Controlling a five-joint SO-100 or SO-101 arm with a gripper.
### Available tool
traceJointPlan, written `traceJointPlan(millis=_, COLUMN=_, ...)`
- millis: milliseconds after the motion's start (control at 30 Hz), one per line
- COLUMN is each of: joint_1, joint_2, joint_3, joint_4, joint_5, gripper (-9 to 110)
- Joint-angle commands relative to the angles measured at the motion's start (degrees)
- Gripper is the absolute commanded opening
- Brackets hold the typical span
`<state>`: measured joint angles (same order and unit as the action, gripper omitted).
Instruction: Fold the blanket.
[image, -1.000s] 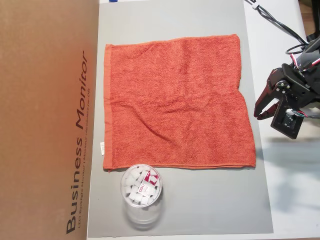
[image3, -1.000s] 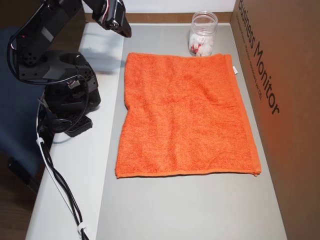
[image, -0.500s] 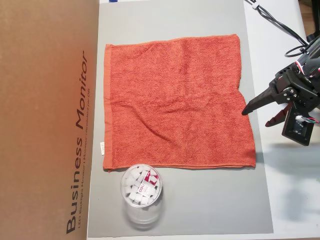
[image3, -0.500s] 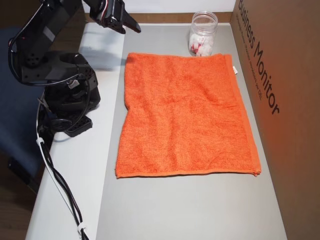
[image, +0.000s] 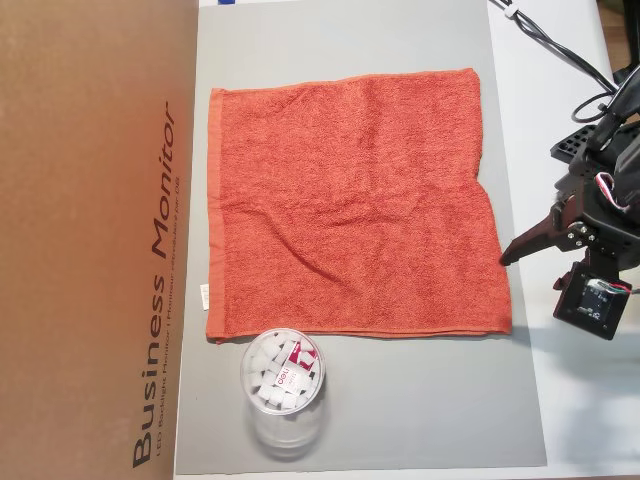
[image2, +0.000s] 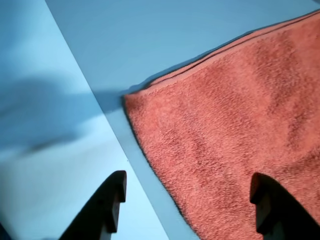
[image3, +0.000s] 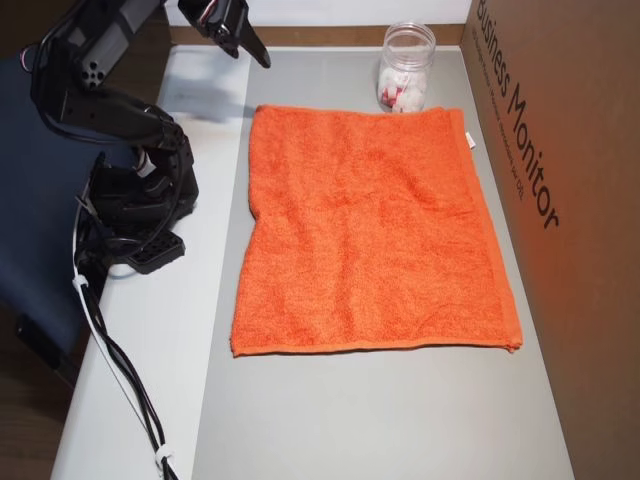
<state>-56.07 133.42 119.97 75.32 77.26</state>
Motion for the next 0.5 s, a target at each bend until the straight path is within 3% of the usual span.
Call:
traceJointPlan(millis=0, joint_1=-1.58, joint_2=-2.90, joint_3=-3.16, joint_4=0.26, joint_5=-0.09, gripper=25)
traceJointPlan(millis=467, joint_1=-6.06, joint_2=-12.04, joint_3=-2.46, joint_4=-0.70, joint_5=0.44, gripper=25)
